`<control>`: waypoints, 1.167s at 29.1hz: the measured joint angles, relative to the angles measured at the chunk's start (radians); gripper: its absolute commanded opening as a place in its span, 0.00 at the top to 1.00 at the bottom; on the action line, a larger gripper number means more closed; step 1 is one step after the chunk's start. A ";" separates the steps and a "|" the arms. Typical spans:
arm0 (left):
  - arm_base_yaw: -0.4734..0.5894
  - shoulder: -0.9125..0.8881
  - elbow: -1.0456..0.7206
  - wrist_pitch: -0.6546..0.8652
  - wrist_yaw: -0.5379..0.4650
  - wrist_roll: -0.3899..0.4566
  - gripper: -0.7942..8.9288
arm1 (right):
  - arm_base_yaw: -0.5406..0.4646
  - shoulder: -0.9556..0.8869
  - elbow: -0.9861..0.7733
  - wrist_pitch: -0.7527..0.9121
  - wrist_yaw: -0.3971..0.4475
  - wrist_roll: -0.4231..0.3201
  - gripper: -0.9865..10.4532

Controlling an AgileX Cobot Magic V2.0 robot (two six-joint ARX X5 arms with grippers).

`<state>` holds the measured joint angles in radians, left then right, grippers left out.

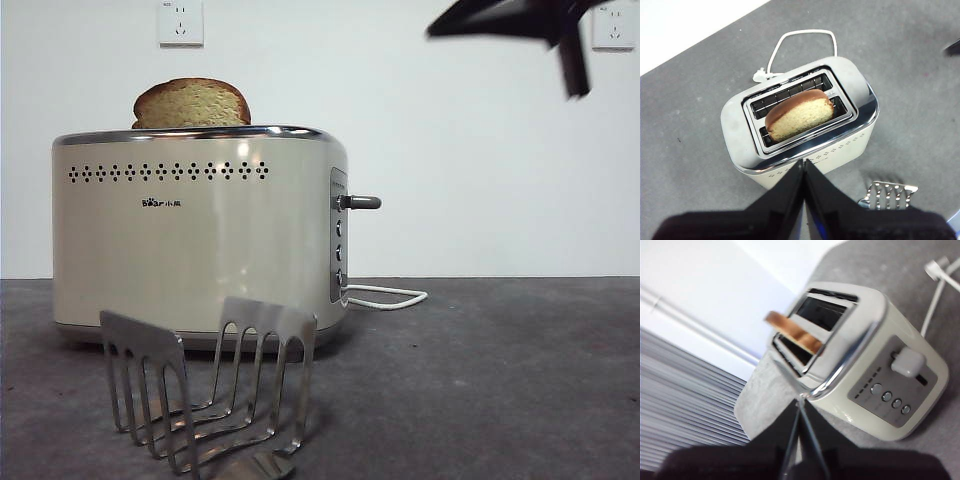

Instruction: Pick up a slice of bread from the rack,put the bread on the toaster,press the button

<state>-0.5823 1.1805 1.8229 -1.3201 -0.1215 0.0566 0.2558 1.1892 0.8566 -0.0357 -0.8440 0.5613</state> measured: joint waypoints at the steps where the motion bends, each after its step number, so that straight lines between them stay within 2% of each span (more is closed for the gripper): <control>1: 0.000 -0.005 0.000 0.000 0.003 -0.006 0.93 | 0.005 0.025 0.000 0.017 0.002 0.027 0.92; 7: 0.000 -0.053 -0.040 0.000 0.132 -0.024 0.93 | 0.034 0.175 0.008 0.133 0.029 0.163 0.92; 11: 0.000 -0.106 -0.108 0.000 0.143 -0.024 0.93 | 0.042 0.254 0.055 0.134 0.037 0.202 0.92; 16: 0.000 -0.177 -0.195 -0.003 0.143 -0.025 0.93 | 0.050 0.354 0.142 0.115 0.037 0.211 0.92; 23: 0.000 -0.245 -0.234 -0.003 0.143 -0.025 0.93 | 0.058 0.453 0.250 -0.023 0.076 0.190 0.92; 26: 0.000 -0.271 -0.234 -0.004 0.143 -0.030 0.93 | 0.058 0.470 0.257 -0.050 0.100 0.175 0.92; 34: 0.000 -0.332 -0.234 -0.004 0.143 -0.046 0.93 | 0.058 0.536 0.261 -0.046 0.102 0.163 0.92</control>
<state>-0.5823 0.8490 1.5887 -1.3239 0.0219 0.0109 0.3138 1.7256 1.1179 -0.0814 -0.7418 0.7246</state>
